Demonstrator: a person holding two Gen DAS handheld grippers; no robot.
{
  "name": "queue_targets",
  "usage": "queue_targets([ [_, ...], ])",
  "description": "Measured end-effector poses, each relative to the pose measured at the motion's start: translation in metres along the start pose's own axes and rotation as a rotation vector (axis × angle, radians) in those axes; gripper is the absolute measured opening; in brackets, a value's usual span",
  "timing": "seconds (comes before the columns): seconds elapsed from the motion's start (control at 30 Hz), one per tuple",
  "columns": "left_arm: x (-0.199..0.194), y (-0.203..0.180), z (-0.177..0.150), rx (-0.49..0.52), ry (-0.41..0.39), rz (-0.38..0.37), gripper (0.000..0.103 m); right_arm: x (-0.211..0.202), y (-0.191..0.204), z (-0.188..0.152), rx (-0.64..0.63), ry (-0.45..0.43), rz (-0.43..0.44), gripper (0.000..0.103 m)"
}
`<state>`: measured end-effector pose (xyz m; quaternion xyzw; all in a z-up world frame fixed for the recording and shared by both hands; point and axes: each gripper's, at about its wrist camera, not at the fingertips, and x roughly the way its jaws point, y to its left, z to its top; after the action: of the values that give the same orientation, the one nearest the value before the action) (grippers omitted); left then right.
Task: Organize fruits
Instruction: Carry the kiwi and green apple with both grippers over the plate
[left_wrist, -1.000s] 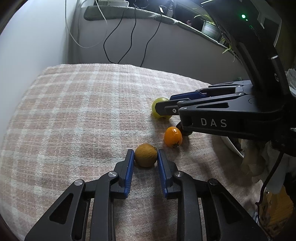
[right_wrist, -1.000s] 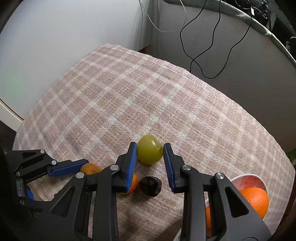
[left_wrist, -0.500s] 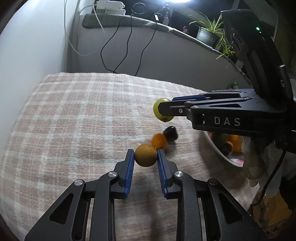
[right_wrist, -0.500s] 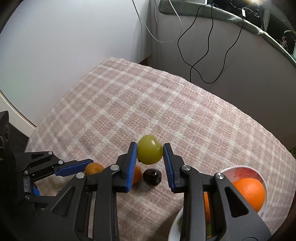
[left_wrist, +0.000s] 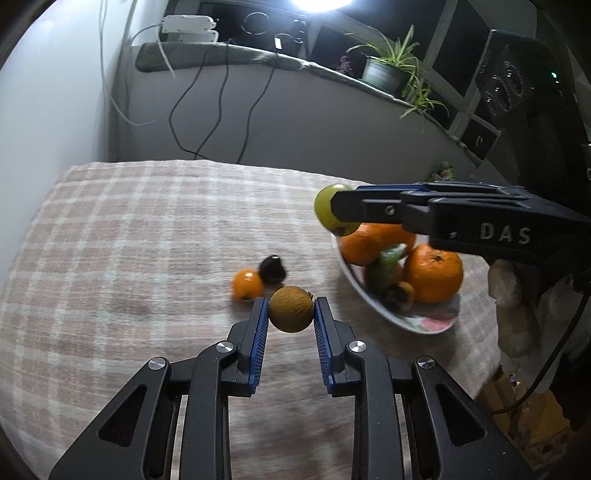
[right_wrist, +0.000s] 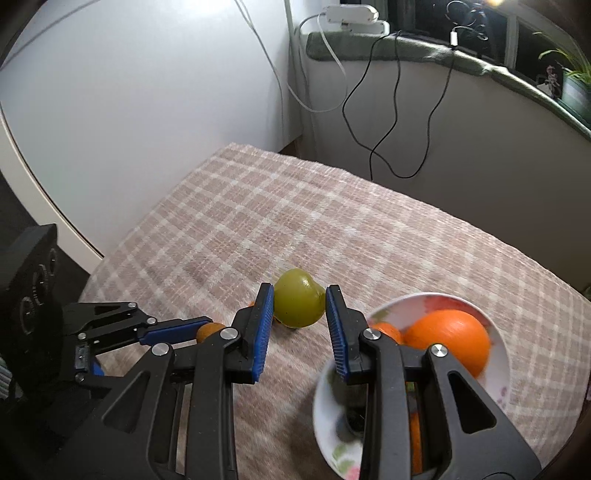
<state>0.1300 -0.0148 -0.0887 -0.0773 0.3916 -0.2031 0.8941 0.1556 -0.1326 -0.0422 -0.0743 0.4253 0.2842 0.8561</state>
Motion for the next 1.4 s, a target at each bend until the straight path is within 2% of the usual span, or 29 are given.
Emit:
queue_targets([
  [0.3,0.015,-0.032,0.002,0.033,0.015,-0.038,0.023,-0.035,-0.039,-0.023,0.039,-0.033,-0.039,0.03],
  [0.63,0.028,-0.067,0.006,0.074,0.031,-0.085,0.023,-0.053,-0.087,-0.042,0.111,-0.044,-0.071,0.03],
  [1.1,0.044,-0.101,0.005,0.132,0.061,-0.117,0.023,-0.051,-0.137,-0.059,0.207,-0.029,-0.089,0.03],
  [1.4,0.049,-0.112,0.005,0.152,0.073,-0.12,0.023,-0.04,-0.151,-0.065,0.235,0.002,-0.088,0.03],
])
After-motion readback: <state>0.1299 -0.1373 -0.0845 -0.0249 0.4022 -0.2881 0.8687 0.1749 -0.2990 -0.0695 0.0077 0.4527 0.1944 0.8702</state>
